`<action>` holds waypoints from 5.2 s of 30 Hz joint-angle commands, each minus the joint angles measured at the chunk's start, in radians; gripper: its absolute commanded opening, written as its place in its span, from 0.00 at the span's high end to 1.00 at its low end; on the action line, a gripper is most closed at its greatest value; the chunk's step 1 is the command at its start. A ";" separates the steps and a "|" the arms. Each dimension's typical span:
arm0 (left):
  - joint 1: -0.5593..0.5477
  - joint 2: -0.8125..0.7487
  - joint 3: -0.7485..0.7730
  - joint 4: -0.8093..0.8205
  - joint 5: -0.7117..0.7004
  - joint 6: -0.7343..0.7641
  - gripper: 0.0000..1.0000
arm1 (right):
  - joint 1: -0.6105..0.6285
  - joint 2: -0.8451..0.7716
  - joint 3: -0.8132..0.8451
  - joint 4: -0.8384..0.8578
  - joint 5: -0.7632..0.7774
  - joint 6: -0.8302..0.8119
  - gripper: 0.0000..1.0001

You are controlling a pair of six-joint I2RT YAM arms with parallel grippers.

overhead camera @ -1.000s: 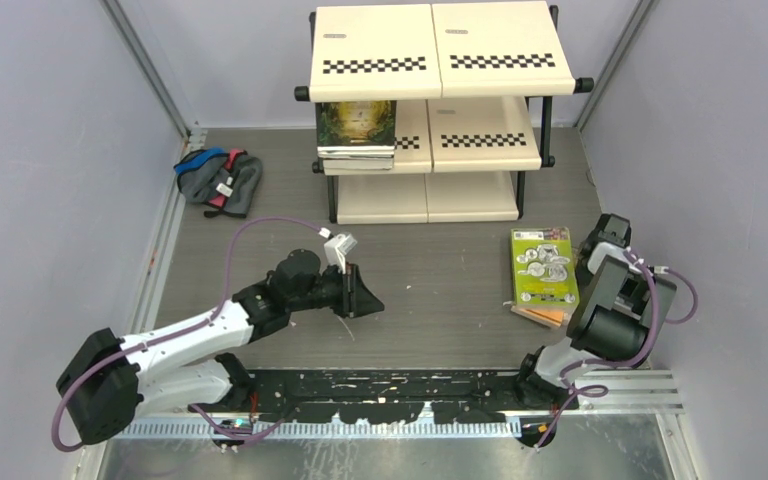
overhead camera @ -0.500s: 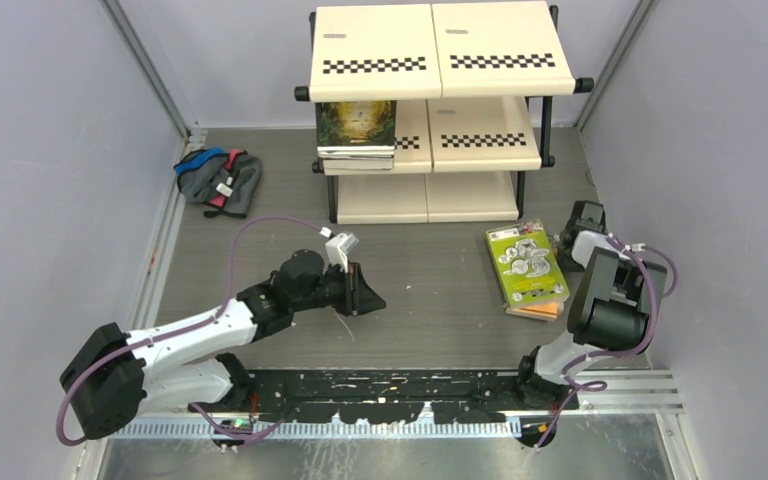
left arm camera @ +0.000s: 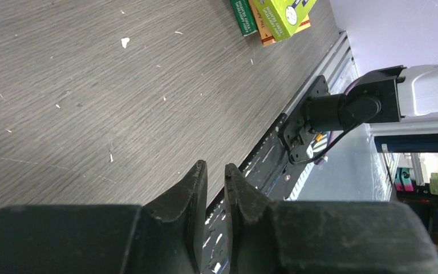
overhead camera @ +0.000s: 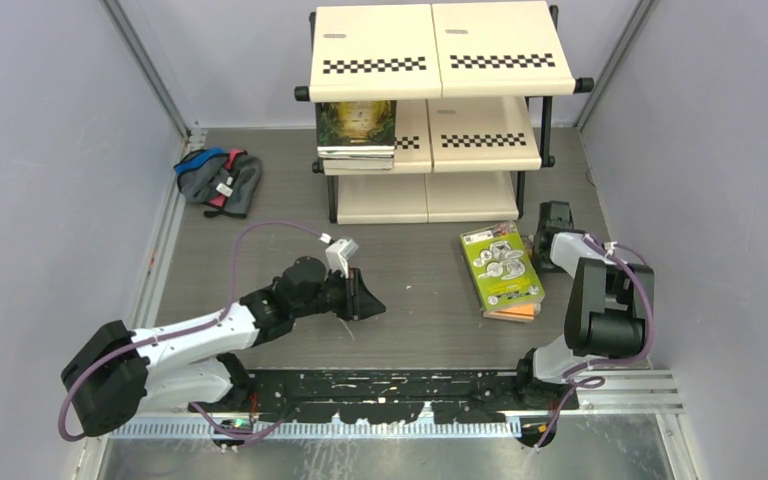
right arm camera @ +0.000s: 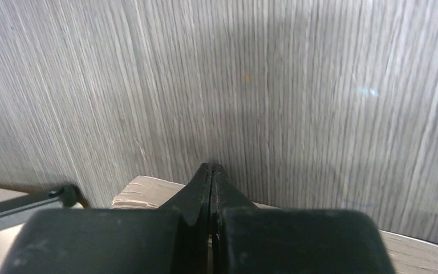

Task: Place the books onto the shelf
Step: Move the book to the center of the board, then pick up the book from the center of the board.

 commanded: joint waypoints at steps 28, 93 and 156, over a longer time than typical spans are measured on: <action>-0.027 0.390 -0.182 0.893 -0.144 -0.226 0.20 | 0.422 0.062 0.011 -0.099 0.055 0.302 0.99; -0.083 0.958 0.214 1.231 -0.150 -0.343 0.46 | 0.423 -0.035 -0.059 -0.033 0.017 0.071 0.99; -0.086 0.145 0.211 0.394 -0.276 0.026 1.00 | 0.416 -1.014 -0.145 -0.174 -0.184 -0.522 0.48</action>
